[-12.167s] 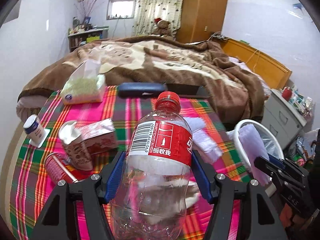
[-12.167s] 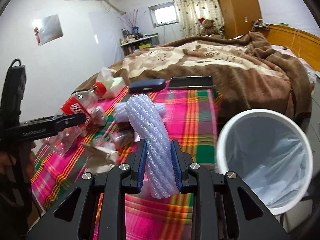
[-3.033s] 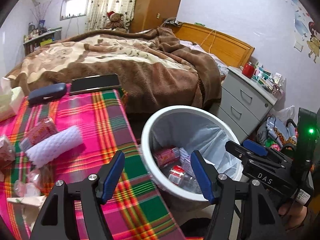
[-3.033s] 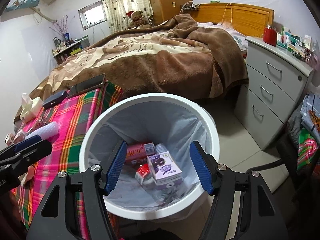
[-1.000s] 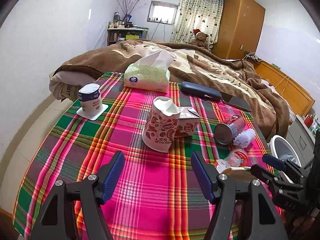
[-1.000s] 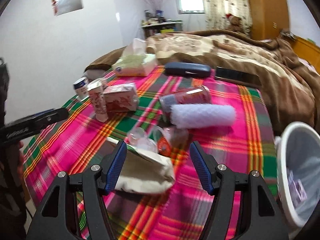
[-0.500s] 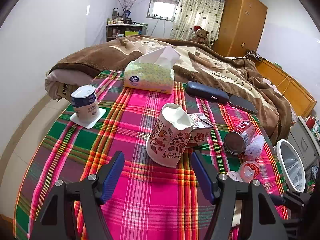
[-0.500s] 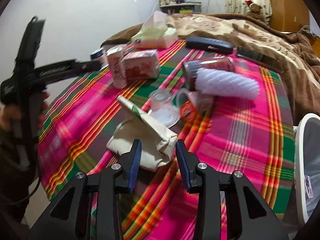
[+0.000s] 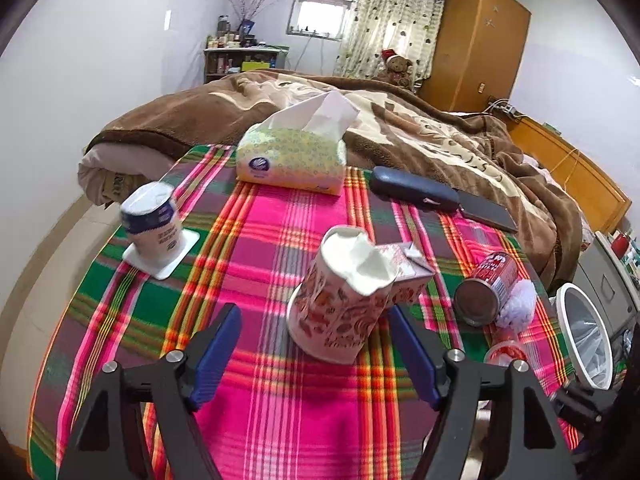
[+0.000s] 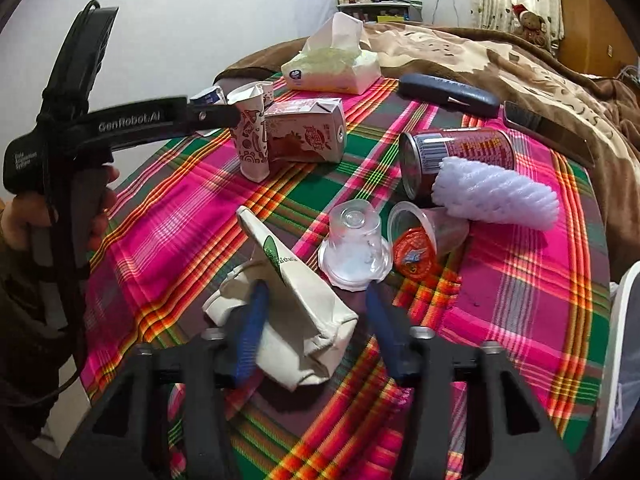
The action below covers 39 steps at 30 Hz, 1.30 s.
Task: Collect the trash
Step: 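Grasp the white paper cup with the left tool while the right tool grasps the paper wrapper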
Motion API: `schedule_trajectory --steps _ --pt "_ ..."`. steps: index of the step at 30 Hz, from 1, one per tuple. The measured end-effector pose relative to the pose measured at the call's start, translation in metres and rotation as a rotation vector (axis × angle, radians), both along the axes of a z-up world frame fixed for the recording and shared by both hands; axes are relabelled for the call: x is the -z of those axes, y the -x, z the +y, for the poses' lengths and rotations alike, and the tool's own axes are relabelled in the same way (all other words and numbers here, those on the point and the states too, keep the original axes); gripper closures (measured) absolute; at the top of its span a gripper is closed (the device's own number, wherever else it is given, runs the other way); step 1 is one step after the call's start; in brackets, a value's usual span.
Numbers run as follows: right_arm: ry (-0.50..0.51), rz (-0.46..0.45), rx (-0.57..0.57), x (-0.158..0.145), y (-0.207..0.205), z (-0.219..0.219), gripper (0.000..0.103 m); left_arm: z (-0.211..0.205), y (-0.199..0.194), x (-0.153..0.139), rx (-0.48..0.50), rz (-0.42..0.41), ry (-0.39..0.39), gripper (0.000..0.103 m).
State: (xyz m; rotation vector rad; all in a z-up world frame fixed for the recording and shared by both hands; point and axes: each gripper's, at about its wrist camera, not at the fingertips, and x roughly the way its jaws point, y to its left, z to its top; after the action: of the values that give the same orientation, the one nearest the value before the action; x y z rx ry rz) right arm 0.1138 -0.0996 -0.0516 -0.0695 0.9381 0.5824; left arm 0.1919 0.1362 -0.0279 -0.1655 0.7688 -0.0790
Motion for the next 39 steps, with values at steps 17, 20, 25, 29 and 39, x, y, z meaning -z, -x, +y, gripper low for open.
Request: schedule_trajectory --steps 17,20,25,29,39 --pt "-0.091 0.006 0.222 0.003 0.018 -0.046 0.077 -0.014 -0.042 0.013 0.017 0.005 0.003 0.027" --pt "-0.101 0.009 0.240 0.004 0.019 -0.048 0.077 -0.010 -0.044 0.014 0.005 -0.003 0.027 0.027" --pt "-0.100 0.004 0.258 0.004 0.020 -0.047 0.077 -0.009 -0.043 0.013 0.012 -0.003 0.057 0.045" --pt "-0.108 -0.004 0.269 0.003 0.023 -0.051 0.077 -0.011 -0.037 0.010 0.000 -0.011 0.016 0.050" --pt "-0.123 -0.009 0.281 0.002 0.032 -0.057 0.077 -0.013 -0.003 -0.003 -0.002 -0.046 -0.001 0.059"
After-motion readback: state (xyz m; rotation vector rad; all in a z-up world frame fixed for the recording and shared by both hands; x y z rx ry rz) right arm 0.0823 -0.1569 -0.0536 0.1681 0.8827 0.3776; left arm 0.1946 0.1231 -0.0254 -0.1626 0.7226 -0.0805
